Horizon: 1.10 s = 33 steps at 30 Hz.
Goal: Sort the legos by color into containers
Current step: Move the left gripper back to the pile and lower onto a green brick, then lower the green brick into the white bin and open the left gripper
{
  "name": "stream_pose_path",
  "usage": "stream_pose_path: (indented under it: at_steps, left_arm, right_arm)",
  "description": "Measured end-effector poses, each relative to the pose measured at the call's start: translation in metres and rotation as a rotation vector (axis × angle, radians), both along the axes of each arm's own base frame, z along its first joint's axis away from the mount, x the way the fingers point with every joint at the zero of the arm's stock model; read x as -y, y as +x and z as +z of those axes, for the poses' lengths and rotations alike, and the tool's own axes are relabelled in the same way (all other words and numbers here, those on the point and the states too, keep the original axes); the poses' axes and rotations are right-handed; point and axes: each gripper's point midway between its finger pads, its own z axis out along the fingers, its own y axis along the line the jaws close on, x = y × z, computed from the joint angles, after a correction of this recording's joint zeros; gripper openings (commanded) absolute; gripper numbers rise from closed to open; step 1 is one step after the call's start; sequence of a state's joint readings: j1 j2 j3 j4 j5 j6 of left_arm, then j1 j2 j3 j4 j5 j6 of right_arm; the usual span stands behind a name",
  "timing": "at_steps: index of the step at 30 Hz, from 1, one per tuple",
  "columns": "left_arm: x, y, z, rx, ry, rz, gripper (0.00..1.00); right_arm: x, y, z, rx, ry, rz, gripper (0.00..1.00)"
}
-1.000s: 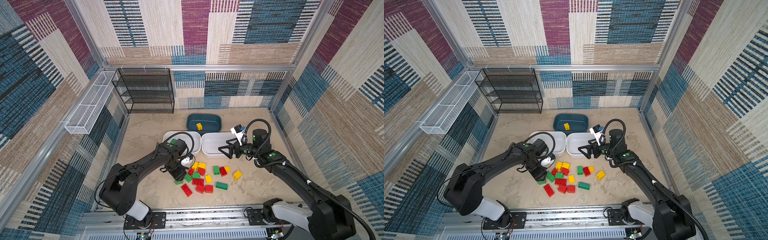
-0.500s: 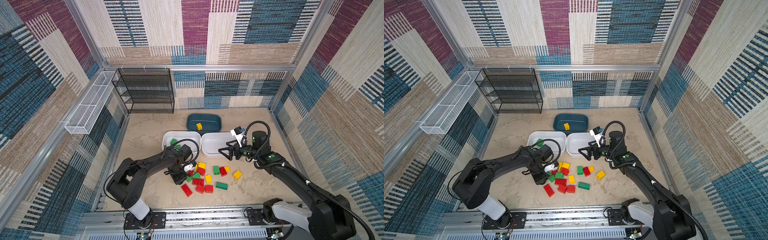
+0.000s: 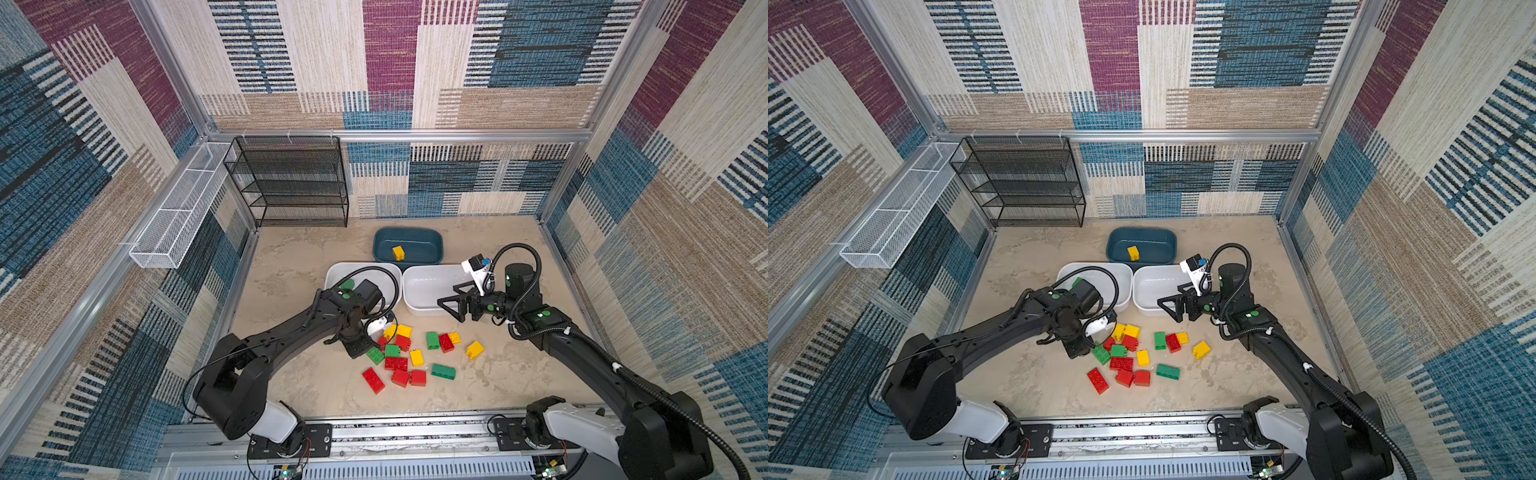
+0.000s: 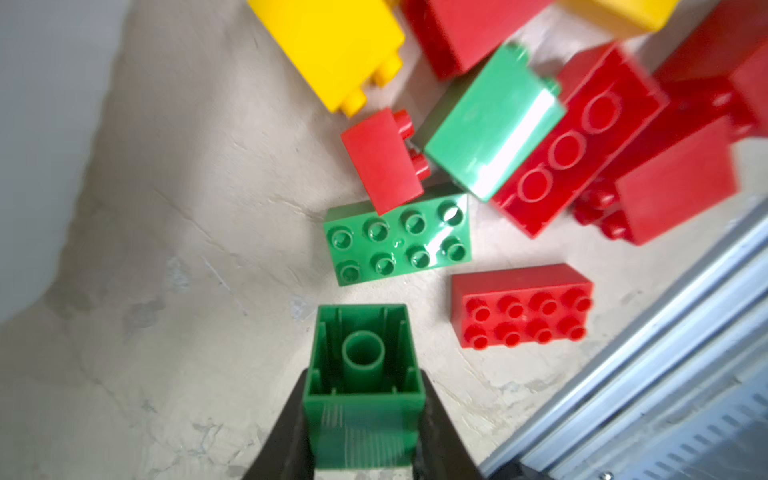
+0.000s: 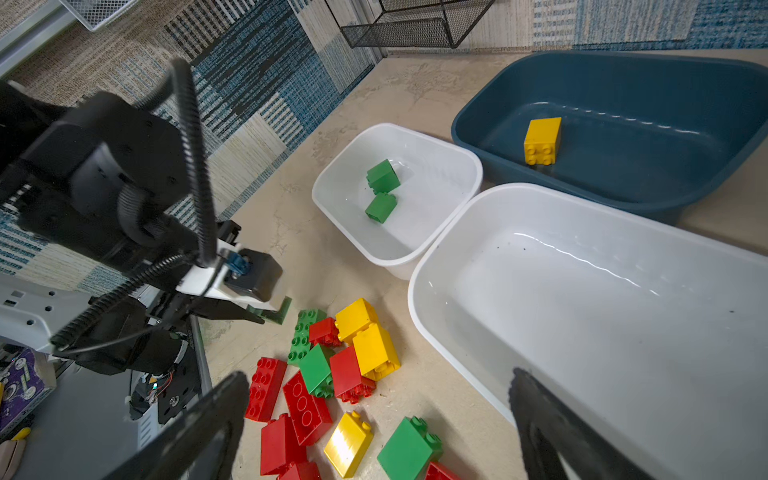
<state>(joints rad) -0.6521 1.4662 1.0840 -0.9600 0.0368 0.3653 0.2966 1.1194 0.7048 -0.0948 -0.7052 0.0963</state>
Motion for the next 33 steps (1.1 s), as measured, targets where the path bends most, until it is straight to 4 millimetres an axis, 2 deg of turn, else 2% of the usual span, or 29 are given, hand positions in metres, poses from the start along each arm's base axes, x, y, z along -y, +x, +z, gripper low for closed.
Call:
stream_pose_path:
  at_steps: [2, 4, 6, 10, 14, 18, 24, 28, 33]
  left_arm:
    - [0.004, 0.016, 0.024, 0.042, -0.046, 0.028, 0.28]
    - [0.007, 0.041, 0.051, 0.097, -0.098, 0.09, 0.28]
    - [0.008, 0.066, 0.068, 0.138, -0.135, 0.149, 0.27]
    - [0.008, 0.114, 0.076, 0.158, -0.164, 0.293, 0.22]
    - [0.013, 0.15, 0.065, 0.148, -0.176, 0.405, 0.24]
    - [0.016, 0.175, 0.038, 0.133, -0.135, 0.487, 0.25]
    - [0.003, 0.196, 0.005, 0.161, -0.044, 0.593, 0.25]
    - [-0.006, 0.206, -0.014, 0.172, -0.01, 0.673, 0.29]
    - [-0.016, 0.213, -0.029, 0.189, 0.026, 0.726, 0.45]
  right_arm:
    - [-0.001, 0.002, 0.002, 0.005, 0.001, 0.0, 0.99]
    - [-0.001, 0.003, 0.003, 0.005, 0.002, 0.001, 0.99]
    - [-0.001, 0.004, 0.003, 0.006, 0.003, 0.001, 0.99]
    - [-0.002, 0.006, 0.008, 0.018, 0.009, 0.0, 0.99]
    - [-0.003, 0.008, 0.011, 0.028, 0.015, -0.001, 0.99]
    - [-0.003, 0.008, 0.011, 0.03, 0.014, -0.002, 0.99]
    - [-0.002, 0.008, 0.009, 0.027, 0.01, -0.008, 0.99]
    - [-0.001, 0.008, 0.006, 0.019, 0.006, -0.011, 0.99]
    - [0.001, 0.009, 0.006, 0.022, -0.003, -0.027, 0.99]
